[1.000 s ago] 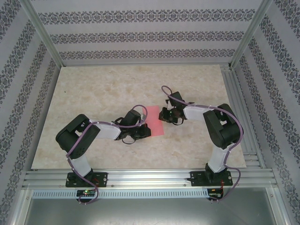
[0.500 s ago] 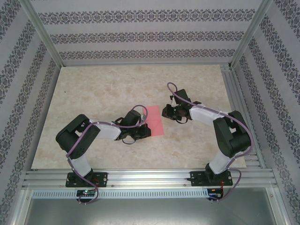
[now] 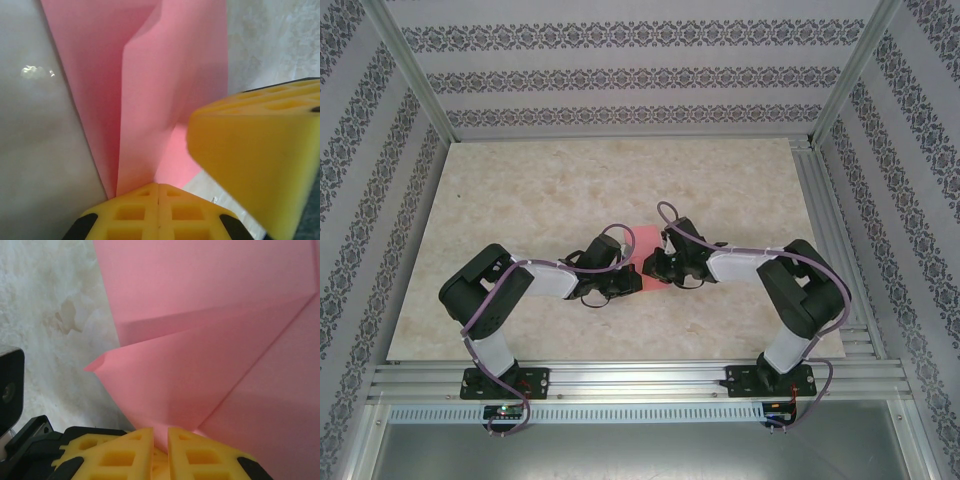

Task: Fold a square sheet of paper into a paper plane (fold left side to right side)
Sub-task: Fold the triangle a second time at the center of the table.

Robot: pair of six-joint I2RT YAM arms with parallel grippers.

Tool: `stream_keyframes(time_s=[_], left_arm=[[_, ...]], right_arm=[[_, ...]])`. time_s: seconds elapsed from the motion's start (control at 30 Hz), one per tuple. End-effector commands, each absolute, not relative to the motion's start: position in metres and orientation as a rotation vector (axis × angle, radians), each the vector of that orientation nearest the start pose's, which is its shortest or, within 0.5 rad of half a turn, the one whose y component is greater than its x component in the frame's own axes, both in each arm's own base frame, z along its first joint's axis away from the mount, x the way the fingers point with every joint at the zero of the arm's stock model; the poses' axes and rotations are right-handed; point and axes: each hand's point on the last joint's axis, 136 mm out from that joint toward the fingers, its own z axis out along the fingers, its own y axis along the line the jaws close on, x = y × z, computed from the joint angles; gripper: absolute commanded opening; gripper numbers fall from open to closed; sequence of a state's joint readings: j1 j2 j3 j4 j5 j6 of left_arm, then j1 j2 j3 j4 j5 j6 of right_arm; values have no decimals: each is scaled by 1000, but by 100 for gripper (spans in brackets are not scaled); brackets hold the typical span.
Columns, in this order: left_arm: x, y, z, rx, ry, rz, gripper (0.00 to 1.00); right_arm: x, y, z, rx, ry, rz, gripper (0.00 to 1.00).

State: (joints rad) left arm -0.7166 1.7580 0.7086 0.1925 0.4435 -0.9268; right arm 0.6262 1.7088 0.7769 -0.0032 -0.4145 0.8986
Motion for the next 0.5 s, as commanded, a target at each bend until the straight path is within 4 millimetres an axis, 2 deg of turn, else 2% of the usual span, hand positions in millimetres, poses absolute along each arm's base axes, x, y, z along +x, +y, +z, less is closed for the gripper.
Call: stream_keyframes(time_s=[0.0, 0.37, 0.47], left_arm=[[224, -298, -17, -105, 2886, -1025, 7], [223, -299, -18, -100, 2889, -1027, 7], [223, -299, -18, -101, 2890, -1024, 7]], right_arm=[[275, 296, 30, 224, 2748, 1112, 16], [267, 300, 18, 264, 2790, 1102, 15], [265, 296, 11, 269, 2808, 1066, 6]])
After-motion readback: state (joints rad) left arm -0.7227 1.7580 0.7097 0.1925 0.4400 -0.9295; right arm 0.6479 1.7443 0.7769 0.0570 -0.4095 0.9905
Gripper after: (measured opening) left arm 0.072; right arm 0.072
